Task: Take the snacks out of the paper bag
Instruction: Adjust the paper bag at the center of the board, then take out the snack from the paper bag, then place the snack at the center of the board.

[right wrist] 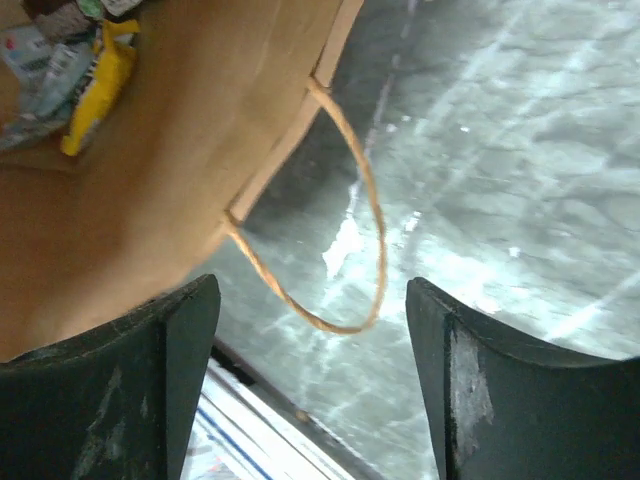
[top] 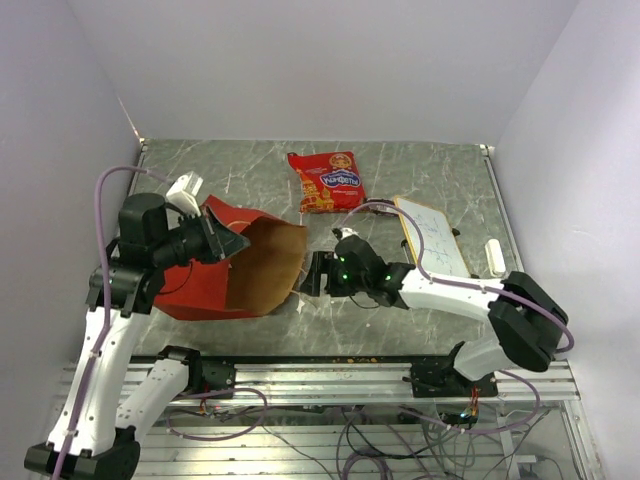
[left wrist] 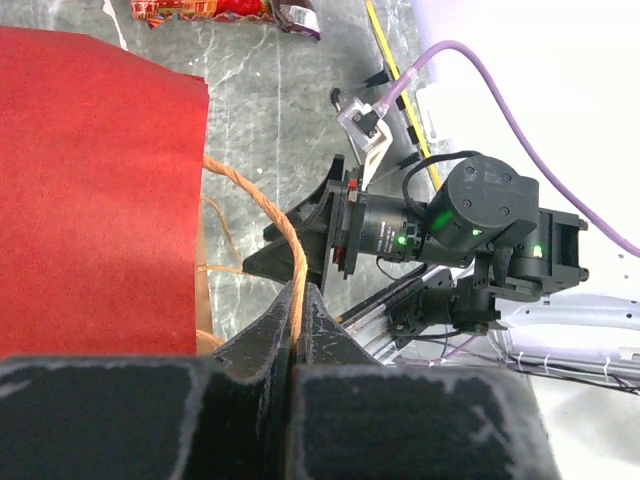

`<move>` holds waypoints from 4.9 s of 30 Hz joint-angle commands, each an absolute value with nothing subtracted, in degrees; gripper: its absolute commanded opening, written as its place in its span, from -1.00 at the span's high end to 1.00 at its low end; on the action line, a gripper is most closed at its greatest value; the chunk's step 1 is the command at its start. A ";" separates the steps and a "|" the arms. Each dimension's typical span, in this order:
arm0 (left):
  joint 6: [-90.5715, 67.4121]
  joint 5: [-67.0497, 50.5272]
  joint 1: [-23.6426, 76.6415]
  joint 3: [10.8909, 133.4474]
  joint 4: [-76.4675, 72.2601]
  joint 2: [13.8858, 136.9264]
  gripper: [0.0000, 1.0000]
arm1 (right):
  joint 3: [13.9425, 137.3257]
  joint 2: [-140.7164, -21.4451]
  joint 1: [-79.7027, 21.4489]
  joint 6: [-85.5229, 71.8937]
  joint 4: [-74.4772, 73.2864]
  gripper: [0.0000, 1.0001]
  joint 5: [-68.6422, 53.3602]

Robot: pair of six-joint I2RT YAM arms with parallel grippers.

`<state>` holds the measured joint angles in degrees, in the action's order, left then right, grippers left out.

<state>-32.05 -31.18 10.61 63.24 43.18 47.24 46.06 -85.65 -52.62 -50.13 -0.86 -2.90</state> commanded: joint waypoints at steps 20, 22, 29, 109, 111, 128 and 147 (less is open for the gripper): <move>-33.23 -25.66 10.72 64.31 51.97 41.44 0.86 | 48.68 -84.30 -63.85 31.65 21.64 -0.72 -31.33; -33.10 -27.65 10.72 64.06 49.97 41.19 0.86 | 50.02 -88.50 -64.80 34.73 25.44 -0.39 -31.68; -28.98 -27.12 10.72 68.69 53.76 44.23 0.86 | 54.62 -105.12 -65.04 37.19 43.87 -0.02 -28.79; -45.29 -10.02 10.72 62.66 52.61 42.88 0.86 | 41.18 -53.38 -62.89 4.58 -6.44 1.00 19.51; -45.44 -9.63 10.72 62.62 52.57 42.89 0.86 | 41.97 -55.64 -62.64 -2.21 -5.32 1.00 30.38; -41.63 -9.30 10.72 65.35 54.60 43.42 0.86 | 66.34 -101.62 -43.87 -18.27 -12.00 1.00 29.67; -39.75 -9.47 10.72 66.39 54.10 43.59 0.86 | 64.39 -91.91 -40.61 -10.49 -14.22 -0.44 13.33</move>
